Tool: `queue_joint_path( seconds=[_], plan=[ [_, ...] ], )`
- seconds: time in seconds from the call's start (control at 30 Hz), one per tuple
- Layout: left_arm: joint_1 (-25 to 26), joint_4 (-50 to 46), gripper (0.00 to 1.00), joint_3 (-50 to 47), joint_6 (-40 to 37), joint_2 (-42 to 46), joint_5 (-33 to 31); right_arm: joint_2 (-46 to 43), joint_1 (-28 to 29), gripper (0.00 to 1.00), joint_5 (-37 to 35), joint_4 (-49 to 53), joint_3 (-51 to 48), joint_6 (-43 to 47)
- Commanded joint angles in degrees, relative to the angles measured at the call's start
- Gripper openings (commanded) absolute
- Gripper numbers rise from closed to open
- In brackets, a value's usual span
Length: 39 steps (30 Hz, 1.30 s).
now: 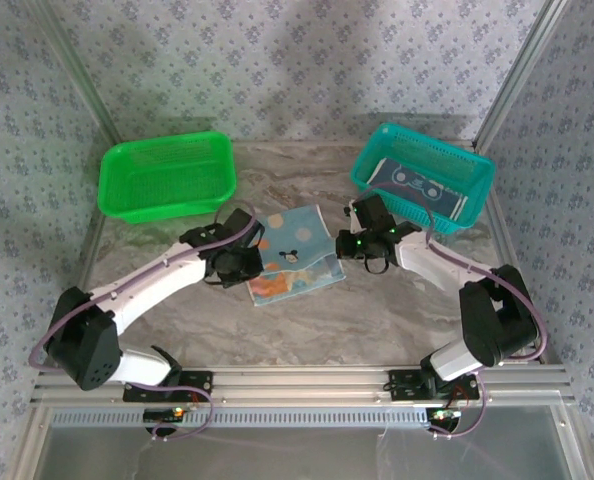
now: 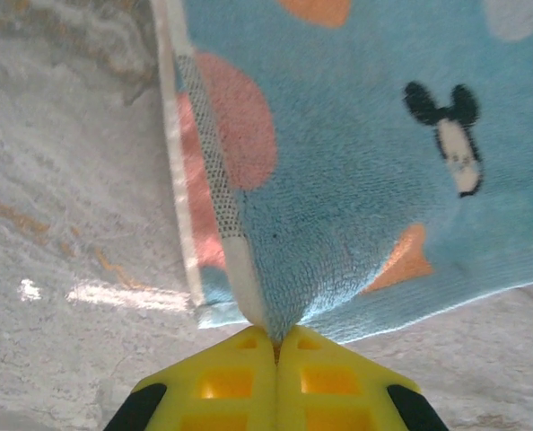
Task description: Fold and stack the towels
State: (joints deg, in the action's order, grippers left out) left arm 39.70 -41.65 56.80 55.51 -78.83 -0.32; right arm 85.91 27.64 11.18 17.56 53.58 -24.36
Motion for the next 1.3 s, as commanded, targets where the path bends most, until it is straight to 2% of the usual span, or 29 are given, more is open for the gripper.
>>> queue_joint_path(
  seconds=[0.0,0.23,0.27,0.3,0.33,0.37,0.4,0.43,0.63,0.83,1.13,1.27],
  plan=[
    [0.5,0.7,0.0,-2.5,1.7,0.5,1.1,-0.3,-0.1,0.0,-0.5,0.2,-2.8,0.1],
    [2.5,4.3,0.0,-7.1,3.6,-0.5,2.0,0.7,1.6,0.0,-0.7,-2.5,-7.6,-1.5],
    [2.8,5.2,0.02,-7.9,3.9,-0.6,2.6,1.0,1.8,0.0,-0.7,-2.6,-8.0,-1.7],
    [2.9,5.6,0.09,-8.4,4.1,-0.8,2.9,1.3,2.0,0.04,-0.8,-2.5,-8.3,-1.7],
    [3.1,5.6,0.15,-8.5,4.2,-0.9,3.0,1.4,2.0,0.14,-0.8,-2.3,-8.3,-1.8],
    [3.2,5.4,0.25,-8.6,4.1,-1.0,3.0,1.4,2.1,0.31,-1.0,-2.2,-8.3,-1.7],
    [3.2,5.2,0.38,-8.5,4.0,-1.0,2.9,1.3,2.2,0.42,-1.1,-1.9,-8.1,-1.4],
    [3.2,5.1,0.43,-8.4,3.8,-0.9,2.7,1.0,2.2,0.43,-1.3,-1.6,-7.8,-1.2],
    [2.1,3.3,0.43,-5.6,1.2,-1.9,1.7,1.4,2.5,0.43,-2.4,0.3,-3.7,1.1],
    [-0.4,3.1,0.4,-2.7,-1.6,-5.2,2.1,5.7,2.8,0.37,-1.1,0.9,0.4,2.3],
    [-0.3,4.4,0.39,-5.4,0.0,-9.4,5.3,8.1,2.8,0.35,0.1,-0.2,-2.7,2.7],
    [-0.3,4.7,0.36,-5.7,-1.1,-12.0,4.6,9.5,3.6,0.3,0.6,-0.6,-3.7,2.4]
  ],
)
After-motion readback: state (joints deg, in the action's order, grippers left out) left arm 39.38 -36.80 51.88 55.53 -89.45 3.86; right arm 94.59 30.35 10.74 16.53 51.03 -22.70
